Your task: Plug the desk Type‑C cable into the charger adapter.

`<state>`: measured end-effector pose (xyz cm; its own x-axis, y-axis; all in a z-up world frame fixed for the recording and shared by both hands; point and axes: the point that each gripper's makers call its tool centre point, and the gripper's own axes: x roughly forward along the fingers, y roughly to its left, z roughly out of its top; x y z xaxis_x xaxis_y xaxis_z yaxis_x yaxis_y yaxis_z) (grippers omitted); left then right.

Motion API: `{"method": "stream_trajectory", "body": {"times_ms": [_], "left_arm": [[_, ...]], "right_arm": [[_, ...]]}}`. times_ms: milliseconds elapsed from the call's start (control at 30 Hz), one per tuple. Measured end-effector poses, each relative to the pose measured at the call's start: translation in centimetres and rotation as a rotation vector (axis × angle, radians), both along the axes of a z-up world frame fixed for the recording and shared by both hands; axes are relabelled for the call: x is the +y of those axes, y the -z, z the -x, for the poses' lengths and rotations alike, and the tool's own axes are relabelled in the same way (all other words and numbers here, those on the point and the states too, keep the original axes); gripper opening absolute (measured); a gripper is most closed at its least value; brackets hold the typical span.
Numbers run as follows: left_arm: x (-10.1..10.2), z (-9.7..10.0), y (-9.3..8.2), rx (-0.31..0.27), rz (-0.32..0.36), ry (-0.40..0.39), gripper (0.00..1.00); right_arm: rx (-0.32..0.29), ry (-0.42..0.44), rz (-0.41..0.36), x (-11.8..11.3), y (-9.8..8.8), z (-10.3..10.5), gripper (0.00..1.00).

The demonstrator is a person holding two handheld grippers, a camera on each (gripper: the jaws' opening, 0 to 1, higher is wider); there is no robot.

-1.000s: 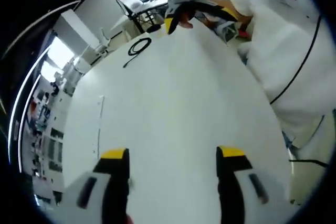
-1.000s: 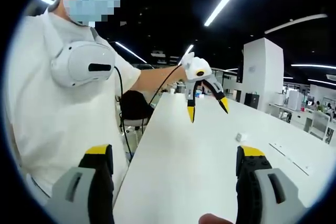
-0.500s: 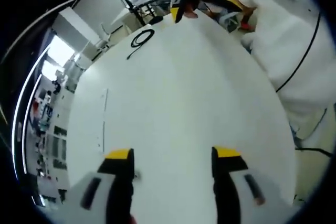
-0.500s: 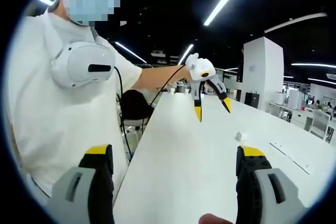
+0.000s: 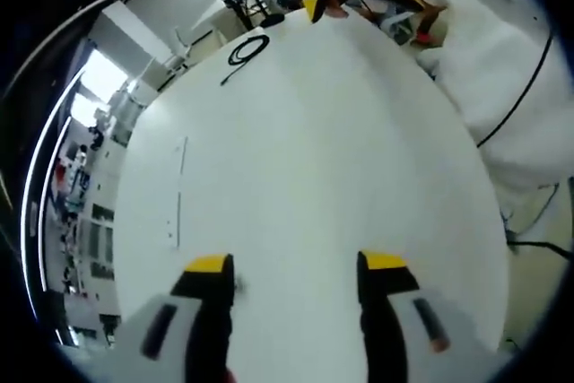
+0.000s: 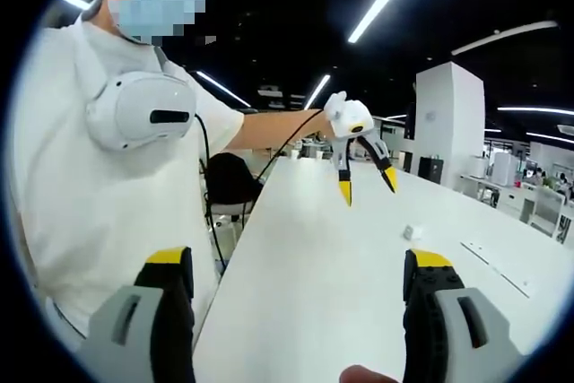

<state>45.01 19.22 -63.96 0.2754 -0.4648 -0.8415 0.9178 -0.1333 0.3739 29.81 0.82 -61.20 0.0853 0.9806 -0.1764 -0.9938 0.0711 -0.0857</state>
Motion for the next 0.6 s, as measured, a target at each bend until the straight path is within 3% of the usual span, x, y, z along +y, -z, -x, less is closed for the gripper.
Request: {"method": "stream_trajectory", "body": {"times_ms": [433, 600], "left_arm": [[1.6, -1.8, 0.9, 0.012, -0.071, 0.046, 0.54], [3.4, -3.5, 1.8, -0.034, -0.185, 0.078, 0.55]], "right_arm": [[0.007, 0.003, 0.003, -0.1, 0.3, -0.1, 0.99], [0.009, 0.009, 0.004, -0.2, 0.4, -0.2, 0.99]]}}
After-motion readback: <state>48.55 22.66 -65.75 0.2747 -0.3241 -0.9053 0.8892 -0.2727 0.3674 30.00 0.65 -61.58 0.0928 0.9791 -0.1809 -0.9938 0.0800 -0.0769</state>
